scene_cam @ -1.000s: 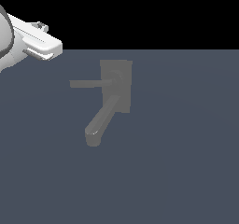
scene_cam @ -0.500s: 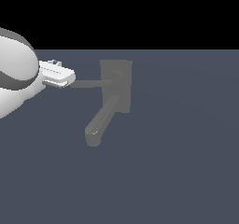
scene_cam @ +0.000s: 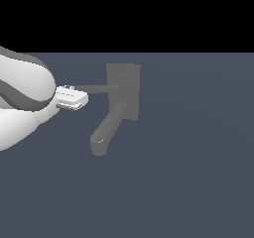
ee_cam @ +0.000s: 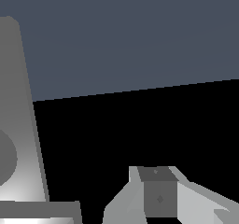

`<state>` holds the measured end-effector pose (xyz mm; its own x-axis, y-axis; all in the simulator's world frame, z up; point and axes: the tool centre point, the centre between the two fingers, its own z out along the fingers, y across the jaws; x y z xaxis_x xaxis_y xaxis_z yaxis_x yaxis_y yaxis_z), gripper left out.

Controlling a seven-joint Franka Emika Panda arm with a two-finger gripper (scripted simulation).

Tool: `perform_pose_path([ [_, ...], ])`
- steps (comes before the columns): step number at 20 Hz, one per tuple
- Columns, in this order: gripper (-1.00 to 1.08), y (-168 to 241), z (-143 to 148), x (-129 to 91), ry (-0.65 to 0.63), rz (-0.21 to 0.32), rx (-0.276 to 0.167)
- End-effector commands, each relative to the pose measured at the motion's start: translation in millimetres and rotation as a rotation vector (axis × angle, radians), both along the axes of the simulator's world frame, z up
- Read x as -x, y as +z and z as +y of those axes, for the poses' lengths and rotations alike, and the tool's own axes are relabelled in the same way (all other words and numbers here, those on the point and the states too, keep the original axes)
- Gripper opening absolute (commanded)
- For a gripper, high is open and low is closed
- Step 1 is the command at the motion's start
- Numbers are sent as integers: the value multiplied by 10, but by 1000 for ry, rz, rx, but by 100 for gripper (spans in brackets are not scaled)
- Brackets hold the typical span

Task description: Turn on the faucet by rotating a designated handle.

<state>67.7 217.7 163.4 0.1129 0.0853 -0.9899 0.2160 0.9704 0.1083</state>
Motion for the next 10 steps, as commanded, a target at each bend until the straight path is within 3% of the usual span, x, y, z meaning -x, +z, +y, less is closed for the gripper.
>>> perform_pose_path([
  [1,-100,-91,-20,14,2,21,16],
  [6,-100,-185,-82,58,5,50,74],
  [10,-100,-182,-197,62,-5,51,88],
])
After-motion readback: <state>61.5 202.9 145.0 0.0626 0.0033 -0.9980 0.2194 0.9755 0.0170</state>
